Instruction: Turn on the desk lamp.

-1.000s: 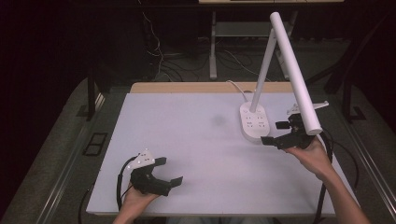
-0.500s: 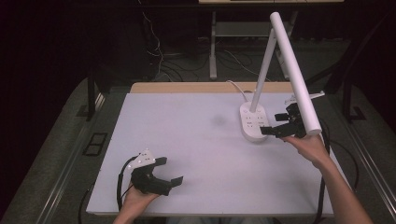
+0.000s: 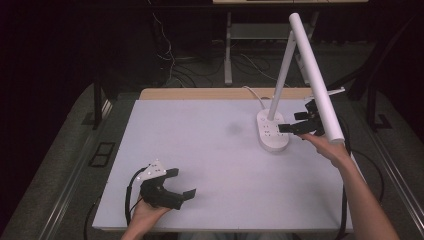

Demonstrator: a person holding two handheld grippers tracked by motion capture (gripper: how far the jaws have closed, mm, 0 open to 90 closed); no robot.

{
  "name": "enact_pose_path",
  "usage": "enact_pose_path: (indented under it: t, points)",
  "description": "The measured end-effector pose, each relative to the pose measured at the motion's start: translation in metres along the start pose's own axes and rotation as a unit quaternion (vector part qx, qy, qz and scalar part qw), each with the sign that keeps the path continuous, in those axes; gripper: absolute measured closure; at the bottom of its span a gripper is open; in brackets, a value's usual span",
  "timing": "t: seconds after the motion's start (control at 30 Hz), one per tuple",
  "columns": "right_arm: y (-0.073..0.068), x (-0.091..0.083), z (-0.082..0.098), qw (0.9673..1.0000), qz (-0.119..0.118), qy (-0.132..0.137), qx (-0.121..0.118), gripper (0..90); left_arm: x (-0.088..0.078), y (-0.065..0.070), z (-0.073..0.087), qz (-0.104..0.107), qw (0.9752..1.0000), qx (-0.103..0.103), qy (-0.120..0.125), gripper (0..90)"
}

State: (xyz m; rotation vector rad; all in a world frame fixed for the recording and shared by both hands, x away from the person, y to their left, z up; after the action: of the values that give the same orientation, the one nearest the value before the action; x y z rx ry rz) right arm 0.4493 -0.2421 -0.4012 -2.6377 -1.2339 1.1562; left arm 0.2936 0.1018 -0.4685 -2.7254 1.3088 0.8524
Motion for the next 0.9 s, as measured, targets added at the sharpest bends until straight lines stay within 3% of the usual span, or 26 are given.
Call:
enact_pose_path:
  t: [0.2,0.3,0.37,0.67,0.9]
  points:
    - [0.014,0.01,-0.004,1.0,0.002,-0.002,0.007,5.5,0.0,0.0,0.0,0.002,1.0,-0.002,-0.001,0.0]
    - [0.021,0.013,-0.005,1.0,-0.005,-0.001,0.006,17.0,0.0,0.0,0.0,0.003,1.0,-0.001,0.0,0.0]
    - [0.026,0.015,-0.006,0.9999,0.001,0.004,0.011,19.4,0.0,0.0,0.0,0.003,1.0,-0.001,0.0,0.0]
    - [0.048,0.025,-0.007,0.9998,0.008,0.013,0.015,51.4,-0.001,-0.001,0.0,0.004,1.0,-0.001,0.001,0.0]
    - [0.063,0.03,-0.007,0.999,0.014,0.03,0.028,66.8,-0.002,-0.003,0.0,0.001,1.0,-0.002,0.0,0.0]
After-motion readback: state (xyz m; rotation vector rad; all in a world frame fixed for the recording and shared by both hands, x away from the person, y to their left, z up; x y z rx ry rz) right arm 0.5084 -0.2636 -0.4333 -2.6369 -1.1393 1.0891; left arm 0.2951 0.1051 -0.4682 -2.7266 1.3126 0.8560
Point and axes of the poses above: each handheld gripper's, and its own axes: x roughly forward along the jaws, z roughly out of its underside, y roughly to its right, the point moved 9 cm from there along x, roughly forward along the jaws, and after that the axes turned 4 degrees about -z, right-handed, at the moved point
